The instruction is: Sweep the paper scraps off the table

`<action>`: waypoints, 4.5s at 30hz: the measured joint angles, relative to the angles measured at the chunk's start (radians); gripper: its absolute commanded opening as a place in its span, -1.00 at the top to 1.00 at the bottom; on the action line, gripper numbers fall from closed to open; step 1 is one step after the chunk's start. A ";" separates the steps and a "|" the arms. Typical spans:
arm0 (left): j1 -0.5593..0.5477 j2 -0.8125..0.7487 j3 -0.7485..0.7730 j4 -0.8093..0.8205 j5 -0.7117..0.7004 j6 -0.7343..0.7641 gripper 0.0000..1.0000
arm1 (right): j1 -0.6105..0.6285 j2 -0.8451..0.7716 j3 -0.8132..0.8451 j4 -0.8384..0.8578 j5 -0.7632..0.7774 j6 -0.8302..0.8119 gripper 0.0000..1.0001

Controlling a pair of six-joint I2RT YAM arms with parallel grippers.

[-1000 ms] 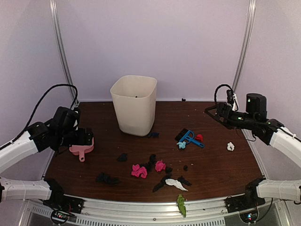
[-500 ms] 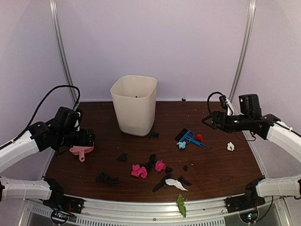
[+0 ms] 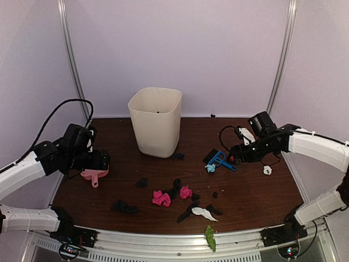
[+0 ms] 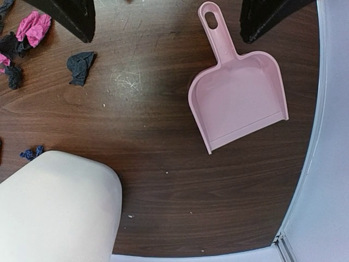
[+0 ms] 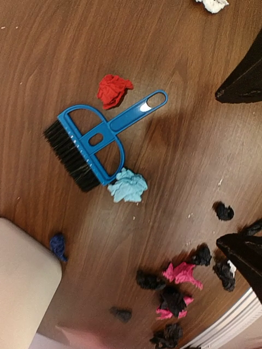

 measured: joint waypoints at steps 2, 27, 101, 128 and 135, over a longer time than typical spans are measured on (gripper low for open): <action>0.000 0.000 0.000 0.000 0.000 0.000 -0.87 | 0.000 0.060 0.020 -0.021 0.031 -0.011 -0.51; 0.000 0.017 0.000 0.000 -0.013 0.000 -0.87 | -0.059 0.573 0.229 -0.078 0.145 -0.129 -0.23; 0.000 -0.004 0.183 -0.113 0.134 -0.081 -0.75 | 0.023 0.505 0.408 -0.109 0.171 -0.149 1.00; -0.014 -0.008 0.342 -0.064 0.750 -0.200 -0.64 | 0.127 0.120 0.418 -0.117 0.091 -0.094 1.00; -0.054 0.125 0.476 0.001 0.795 -0.222 -0.63 | 0.171 0.090 0.426 -0.111 0.094 -0.067 1.00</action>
